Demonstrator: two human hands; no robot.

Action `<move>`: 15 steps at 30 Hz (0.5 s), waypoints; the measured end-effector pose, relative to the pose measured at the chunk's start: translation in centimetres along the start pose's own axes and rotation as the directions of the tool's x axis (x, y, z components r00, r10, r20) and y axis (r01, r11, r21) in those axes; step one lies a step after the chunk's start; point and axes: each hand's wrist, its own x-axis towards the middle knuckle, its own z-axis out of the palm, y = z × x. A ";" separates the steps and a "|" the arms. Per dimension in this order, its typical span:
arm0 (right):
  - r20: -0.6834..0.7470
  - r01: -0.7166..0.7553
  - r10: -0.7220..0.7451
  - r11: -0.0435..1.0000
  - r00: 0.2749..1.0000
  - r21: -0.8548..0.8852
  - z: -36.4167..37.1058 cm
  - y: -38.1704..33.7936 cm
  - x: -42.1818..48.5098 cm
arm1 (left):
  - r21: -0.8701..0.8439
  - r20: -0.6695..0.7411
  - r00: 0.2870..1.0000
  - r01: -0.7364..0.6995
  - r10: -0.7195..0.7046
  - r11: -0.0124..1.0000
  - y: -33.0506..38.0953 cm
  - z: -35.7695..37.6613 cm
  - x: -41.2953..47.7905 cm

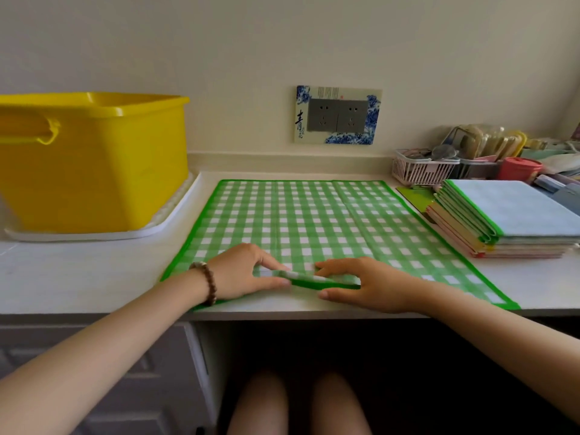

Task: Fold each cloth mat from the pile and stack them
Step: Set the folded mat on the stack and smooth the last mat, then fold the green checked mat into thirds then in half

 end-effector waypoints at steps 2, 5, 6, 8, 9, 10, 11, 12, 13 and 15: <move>0.020 -0.032 0.032 0.999 0.999 -0.014 -1.4 -0.2 -0.1 | -0.037 -0.025 1.000 0.005 -0.006 0.999 0.5 -1.0 0.3; 0.047 -0.026 0.023 0.998 0.999 0.065 -3.8 -0.3 -0.2 | -0.084 0.020 1.000 0.013 -0.011 0.996 1.0 -2.8 0.9; 0.044 -0.023 0.020 0.998 0.999 0.062 -4.7 -0.2 -0.3 | -0.108 0.042 0.999 0.029 -0.024 0.994 1.2 -3.5 1.2; 0.033 -0.020 0.019 0.999 0.999 0.037 -6.6 -0.1 -0.5 | -0.143 0.084 0.995 0.065 -0.053 0.988 1.6 -5.1 1.7; 0.011 -0.015 0.015 1.000 1.000 0.026 -7.7 0.0 -0.6 | -0.140 0.093 0.993 0.086 -0.073 0.986 1.9 -6.0 2.0; -0.021 -0.008 0.009 1.000 1.000 0.010 -8.8 0.0 -0.5 | -0.126 0.097 0.991 0.104 -0.092 0.986 2.2 -6.8 2.3; -0.058 -0.004 0.003 1.000 0.998 -0.007 -9.8 0.1 -0.5 | -0.097 0.097 0.989 0.117 -0.107 0.988 2.4 -7.7 2.7; -0.093 -0.002 -0.001 1.000 0.996 -0.028 -10.8 0.1 -0.3 | -0.068 0.095 0.989 0.122 -0.115 0.990 2.5 -8.4 3.2; -0.125 0.004 -0.009 0.999 0.992 -0.044 -11.7 0.2 -0.1 | -0.057 0.088 0.989 0.123 -0.118 0.991 2.7 -9.1 3.7; -0.183 0.011 -0.025 0.997 0.983 -0.075 -13.2 0.5 0.8 | -0.049 0.060 0.993 0.108 -0.105 0.993 3.0 -10.2 4.6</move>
